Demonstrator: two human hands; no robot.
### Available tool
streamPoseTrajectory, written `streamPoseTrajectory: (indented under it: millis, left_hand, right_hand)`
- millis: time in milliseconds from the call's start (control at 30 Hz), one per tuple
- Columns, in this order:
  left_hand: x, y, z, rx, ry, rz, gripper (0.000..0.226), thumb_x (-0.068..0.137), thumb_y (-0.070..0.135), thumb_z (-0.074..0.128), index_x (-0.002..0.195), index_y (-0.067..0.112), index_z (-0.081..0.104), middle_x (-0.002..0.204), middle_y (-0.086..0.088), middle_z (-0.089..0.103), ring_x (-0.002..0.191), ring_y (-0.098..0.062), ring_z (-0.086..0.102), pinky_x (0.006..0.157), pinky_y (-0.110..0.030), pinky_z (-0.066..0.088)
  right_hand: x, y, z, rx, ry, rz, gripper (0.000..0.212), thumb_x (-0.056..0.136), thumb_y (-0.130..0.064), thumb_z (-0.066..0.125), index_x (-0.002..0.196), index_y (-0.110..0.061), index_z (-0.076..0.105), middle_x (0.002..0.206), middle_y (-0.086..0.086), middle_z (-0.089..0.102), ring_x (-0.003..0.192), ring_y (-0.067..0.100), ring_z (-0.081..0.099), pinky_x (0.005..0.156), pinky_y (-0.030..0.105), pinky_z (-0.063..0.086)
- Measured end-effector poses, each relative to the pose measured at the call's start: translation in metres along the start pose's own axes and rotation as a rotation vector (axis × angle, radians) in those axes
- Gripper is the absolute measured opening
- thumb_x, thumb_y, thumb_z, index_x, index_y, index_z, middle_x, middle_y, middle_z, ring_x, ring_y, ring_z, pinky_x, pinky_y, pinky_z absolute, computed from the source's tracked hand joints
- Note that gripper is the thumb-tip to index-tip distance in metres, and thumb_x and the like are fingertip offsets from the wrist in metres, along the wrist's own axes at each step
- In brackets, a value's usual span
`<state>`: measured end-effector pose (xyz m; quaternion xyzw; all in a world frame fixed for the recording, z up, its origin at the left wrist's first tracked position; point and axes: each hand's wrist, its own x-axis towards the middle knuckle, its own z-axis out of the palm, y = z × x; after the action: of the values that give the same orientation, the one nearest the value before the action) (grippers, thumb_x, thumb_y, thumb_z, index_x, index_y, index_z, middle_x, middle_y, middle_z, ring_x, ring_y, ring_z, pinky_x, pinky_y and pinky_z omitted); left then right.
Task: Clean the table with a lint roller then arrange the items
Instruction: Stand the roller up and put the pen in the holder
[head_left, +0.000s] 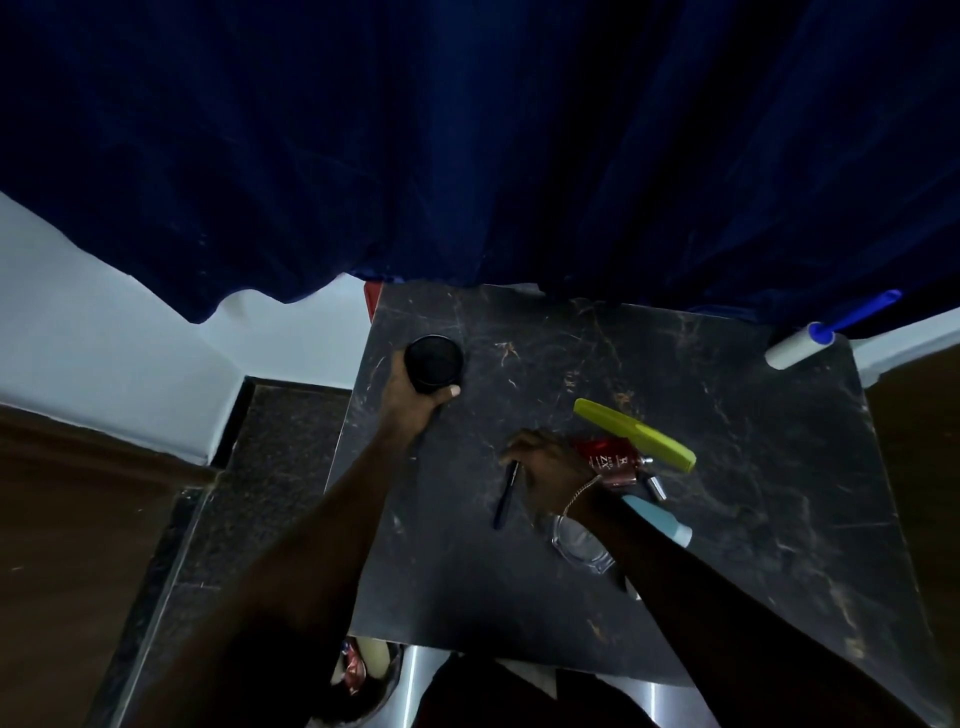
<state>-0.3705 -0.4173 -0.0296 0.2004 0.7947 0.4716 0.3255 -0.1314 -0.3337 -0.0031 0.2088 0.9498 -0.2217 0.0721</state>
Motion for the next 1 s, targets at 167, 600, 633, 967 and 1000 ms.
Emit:
streamPoseTrajectory:
  millis: [167,600,633,967,1000]
  left_hand:
    - [0.003,-0.009,0.003,0.007,0.008,-0.022,0.095,0.068,0.025,0.096,0.146,0.024,0.042,0.143,-0.005,0.06,0.124,-0.019,0.054,0.101,-0.034,0.043]
    - [-0.101,-0.044,0.05,0.126,0.107,-0.105,0.055,0.085,0.05,0.069,0.121,0.011,0.056,0.112,-0.016,0.068,0.101,-0.036,0.068,0.092,-0.049,0.056]
    - [-0.115,-0.049,0.058,0.178,0.017,-0.114,0.046,0.085,0.052,0.067,0.112,0.016,0.059,0.101,-0.011,0.07,0.092,-0.031,0.07,0.086,-0.046,0.058]
    - [-0.177,-0.04,0.092,0.577,-0.212,0.004,0.043,0.101,0.033,0.056,0.137,0.009,0.053,0.137,-0.015,0.056,0.118,-0.038,0.062,0.096,-0.044,0.051]
    - [-0.176,-0.038,0.092,0.582,-0.198,-0.001,0.042,0.102,0.032,0.054,0.136,0.008,0.053,0.137,-0.015,0.056,0.118,-0.038,0.063,0.095,-0.043,0.051]
  right_hand:
    - [-0.002,0.007,0.003,0.02,0.01,0.004,0.047,0.07,-0.019,0.048,0.113,-0.027,0.066,0.12,-0.005,0.06,0.11,0.02,0.057,0.096,0.031,0.041]
    - [-0.004,0.001,0.016,-0.11,-0.104,-0.028,0.05,0.073,-0.011,0.054,0.12,-0.021,0.065,0.133,0.005,0.055,0.122,0.032,0.052,0.105,0.042,0.041]
    - [-0.004,0.0,0.019,-0.148,-0.128,-0.036,0.051,0.072,-0.012,0.058,0.121,-0.022,0.064,0.136,0.006,0.054,0.126,0.033,0.049,0.108,0.043,0.038]
    - [-0.012,-0.018,0.032,-0.302,-0.168,0.028,0.041,0.082,-0.019,0.056,0.123,-0.022,0.059,0.15,0.009,0.035,0.136,0.039,0.028,0.106,0.05,0.032]
    - [-0.013,-0.019,0.032,-0.306,-0.155,0.024,0.041,0.084,-0.018,0.05,0.124,-0.021,0.058,0.151,0.01,0.034,0.137,0.039,0.027,0.105,0.05,0.032]
